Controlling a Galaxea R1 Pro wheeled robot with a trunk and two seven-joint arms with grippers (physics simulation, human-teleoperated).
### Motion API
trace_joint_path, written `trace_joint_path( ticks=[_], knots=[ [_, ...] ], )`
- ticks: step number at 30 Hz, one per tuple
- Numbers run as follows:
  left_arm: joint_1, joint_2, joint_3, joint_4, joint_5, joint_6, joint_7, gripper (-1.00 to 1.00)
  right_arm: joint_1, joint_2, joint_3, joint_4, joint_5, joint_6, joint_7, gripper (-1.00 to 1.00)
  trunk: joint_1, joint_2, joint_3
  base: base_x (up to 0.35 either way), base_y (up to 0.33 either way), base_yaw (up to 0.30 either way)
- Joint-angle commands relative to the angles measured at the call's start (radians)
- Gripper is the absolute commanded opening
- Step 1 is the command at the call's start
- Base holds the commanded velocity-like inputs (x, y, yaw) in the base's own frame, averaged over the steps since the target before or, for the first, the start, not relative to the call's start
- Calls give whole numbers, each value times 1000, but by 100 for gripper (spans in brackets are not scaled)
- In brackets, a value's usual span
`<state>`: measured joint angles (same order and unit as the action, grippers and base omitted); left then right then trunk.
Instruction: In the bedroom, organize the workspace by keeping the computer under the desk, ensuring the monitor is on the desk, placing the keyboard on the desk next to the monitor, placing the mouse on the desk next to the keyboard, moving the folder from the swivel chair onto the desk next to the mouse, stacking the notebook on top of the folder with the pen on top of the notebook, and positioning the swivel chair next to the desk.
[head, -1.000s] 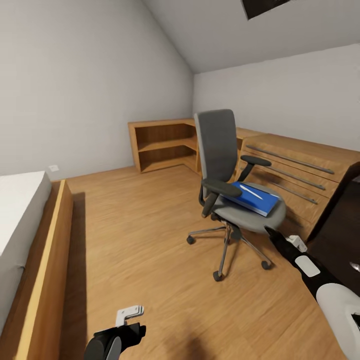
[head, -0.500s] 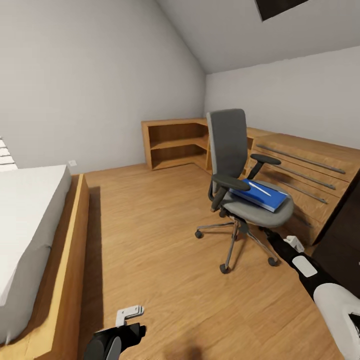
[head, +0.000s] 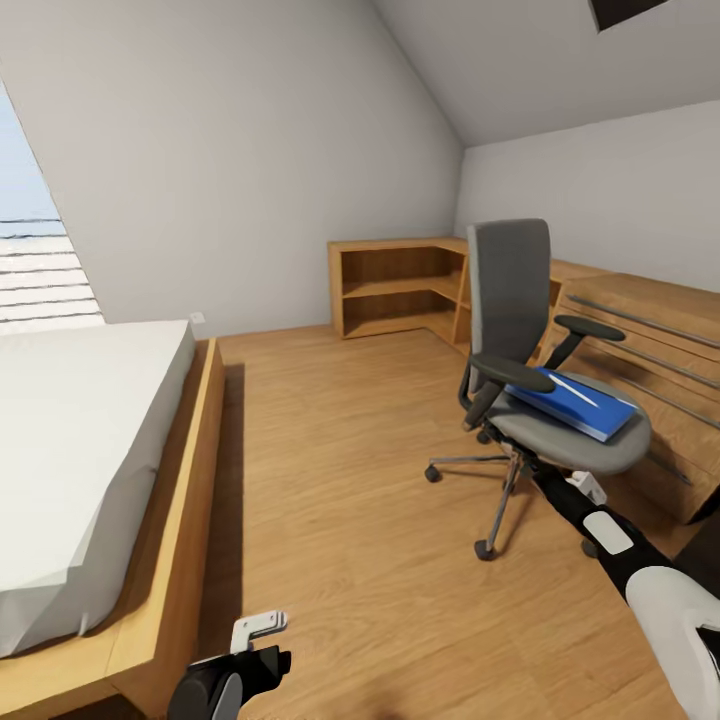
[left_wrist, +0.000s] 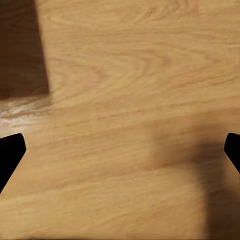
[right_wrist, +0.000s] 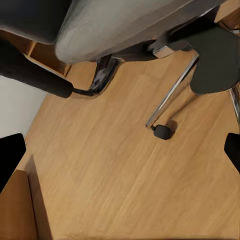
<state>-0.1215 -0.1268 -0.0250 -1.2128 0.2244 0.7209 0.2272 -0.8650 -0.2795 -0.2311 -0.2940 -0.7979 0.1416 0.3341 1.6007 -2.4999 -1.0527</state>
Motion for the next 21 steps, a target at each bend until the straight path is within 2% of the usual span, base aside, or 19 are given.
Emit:
trace_joint_path(
  ticks=[1,9,21],
  knots=[
    [-1,0,-1,-1,10,3,9,100,0,1,-6,-1,-7,9,4,100,0,0,-1,0,0,276],
    [-1,0,-1,-1,10,2,9,100,0,9,-5,-1,-7,9,5,100,0,0,-1,0,0,210],
    [-1,-1,-2,-1,10,2,8,100,0,11,-5,-3,-6,10,6,100,0,0,-1,0,0,32]
  ],
)
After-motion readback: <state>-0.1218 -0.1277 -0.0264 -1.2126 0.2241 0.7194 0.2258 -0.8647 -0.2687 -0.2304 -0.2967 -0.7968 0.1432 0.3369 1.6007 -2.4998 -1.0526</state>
